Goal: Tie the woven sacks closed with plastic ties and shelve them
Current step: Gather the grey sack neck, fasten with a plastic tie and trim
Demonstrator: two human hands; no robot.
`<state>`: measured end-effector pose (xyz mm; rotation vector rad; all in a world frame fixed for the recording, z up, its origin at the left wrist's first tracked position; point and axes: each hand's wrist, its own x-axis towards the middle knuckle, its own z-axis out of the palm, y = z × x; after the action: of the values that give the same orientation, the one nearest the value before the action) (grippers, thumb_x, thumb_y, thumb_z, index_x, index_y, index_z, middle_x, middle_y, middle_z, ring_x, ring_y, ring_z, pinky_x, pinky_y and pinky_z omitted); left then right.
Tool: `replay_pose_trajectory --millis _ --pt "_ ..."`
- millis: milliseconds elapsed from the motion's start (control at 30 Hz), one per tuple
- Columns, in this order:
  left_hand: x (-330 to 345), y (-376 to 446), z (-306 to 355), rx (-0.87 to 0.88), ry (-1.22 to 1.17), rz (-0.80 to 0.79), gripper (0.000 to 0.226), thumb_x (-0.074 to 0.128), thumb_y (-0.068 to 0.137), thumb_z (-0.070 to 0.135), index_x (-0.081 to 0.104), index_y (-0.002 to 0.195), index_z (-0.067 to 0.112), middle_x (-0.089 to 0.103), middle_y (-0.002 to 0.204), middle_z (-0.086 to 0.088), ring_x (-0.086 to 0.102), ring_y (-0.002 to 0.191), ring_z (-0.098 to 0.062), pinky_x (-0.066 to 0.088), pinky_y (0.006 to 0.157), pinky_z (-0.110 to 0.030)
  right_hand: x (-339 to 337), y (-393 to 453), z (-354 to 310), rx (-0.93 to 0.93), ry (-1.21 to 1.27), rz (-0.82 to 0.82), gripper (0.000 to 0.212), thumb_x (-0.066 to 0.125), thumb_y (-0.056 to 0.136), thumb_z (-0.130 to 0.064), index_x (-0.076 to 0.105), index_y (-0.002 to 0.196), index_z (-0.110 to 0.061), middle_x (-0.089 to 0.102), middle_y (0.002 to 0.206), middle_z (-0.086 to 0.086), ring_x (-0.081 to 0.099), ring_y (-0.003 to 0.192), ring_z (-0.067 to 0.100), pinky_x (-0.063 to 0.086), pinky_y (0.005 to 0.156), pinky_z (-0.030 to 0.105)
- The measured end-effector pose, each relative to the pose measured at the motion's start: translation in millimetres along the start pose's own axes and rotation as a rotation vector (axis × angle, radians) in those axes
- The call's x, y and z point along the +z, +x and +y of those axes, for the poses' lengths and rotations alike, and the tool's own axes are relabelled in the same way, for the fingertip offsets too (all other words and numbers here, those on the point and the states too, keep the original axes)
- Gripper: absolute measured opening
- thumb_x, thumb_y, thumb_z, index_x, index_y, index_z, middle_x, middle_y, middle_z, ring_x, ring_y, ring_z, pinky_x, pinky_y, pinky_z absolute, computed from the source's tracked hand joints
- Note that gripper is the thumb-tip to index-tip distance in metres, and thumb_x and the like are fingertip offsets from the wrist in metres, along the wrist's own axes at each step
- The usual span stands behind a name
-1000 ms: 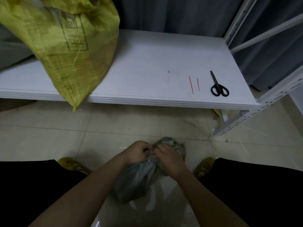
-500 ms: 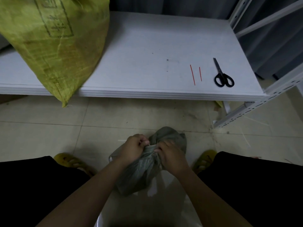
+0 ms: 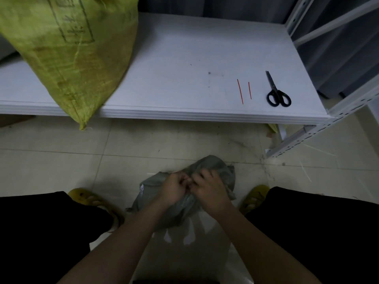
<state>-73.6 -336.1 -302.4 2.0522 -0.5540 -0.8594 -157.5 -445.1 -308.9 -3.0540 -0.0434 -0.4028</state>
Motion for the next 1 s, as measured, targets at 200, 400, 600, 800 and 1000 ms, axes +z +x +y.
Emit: replay_pose_trajectory --millis 200,400,600,800,1000 --pt "5 2 -9 -0.06 -0.167 0.023 0.02 0.055 0.092 0.005 0.063 0.073 0.01 0.058 0.062 0.006 0.051 0.051 0.008 0.041 0.06 -0.013 0 -7 -9 0.24 0.132 -0.067 0.022 0.05 0.07 -0.032 0.07 0.066 -0.026 0.063 0.06 -0.007 0.052 0.069 0.017 0.028 0.066 0.028" --pt "7 2 -18 -0.107 -0.335 0.104 0.012 0.058 0.09 0.004 0.068 0.085 0.002 0.064 0.059 0.009 0.055 0.052 0.008 0.045 0.06 -0.013 6 -3 -9 0.734 0.746 -0.225 0.025 0.046 0.074 -0.051 0.066 0.083 -0.038 0.067 0.07 -0.006 0.061 0.073 0.016 0.048 0.081 0.045" --pt "13 5 -18 -0.163 -0.449 0.148 0.026 0.054 0.092 0.004 0.064 0.068 0.008 0.063 0.049 0.008 0.056 0.049 0.0 0.048 0.061 -0.02 0 3 -10 0.896 0.751 -0.384 0.022 0.05 0.082 -0.036 0.059 0.062 -0.041 0.067 0.082 -0.008 0.059 0.09 0.018 0.038 0.097 0.049" --pt "15 8 -17 -0.187 -0.554 0.066 0.027 0.047 0.093 -0.004 0.064 0.074 0.006 0.062 0.047 0.009 0.055 0.047 0.003 0.048 0.056 -0.012 -10 6 -6 0.947 0.754 -0.468 0.028 0.05 0.087 -0.035 0.059 0.06 -0.039 0.063 0.086 -0.01 0.055 0.097 0.018 0.031 0.101 0.047" --pt "9 10 -19 -0.168 -0.484 0.024 0.021 0.044 0.094 -0.005 0.066 0.095 -0.008 0.065 0.063 -0.001 0.059 0.052 0.004 0.05 0.061 -0.01 -11 9 -6 0.952 0.841 -0.466 0.026 0.05 0.08 -0.04 0.059 0.059 -0.052 0.058 0.073 -0.013 0.057 0.091 0.019 0.037 0.098 0.051"
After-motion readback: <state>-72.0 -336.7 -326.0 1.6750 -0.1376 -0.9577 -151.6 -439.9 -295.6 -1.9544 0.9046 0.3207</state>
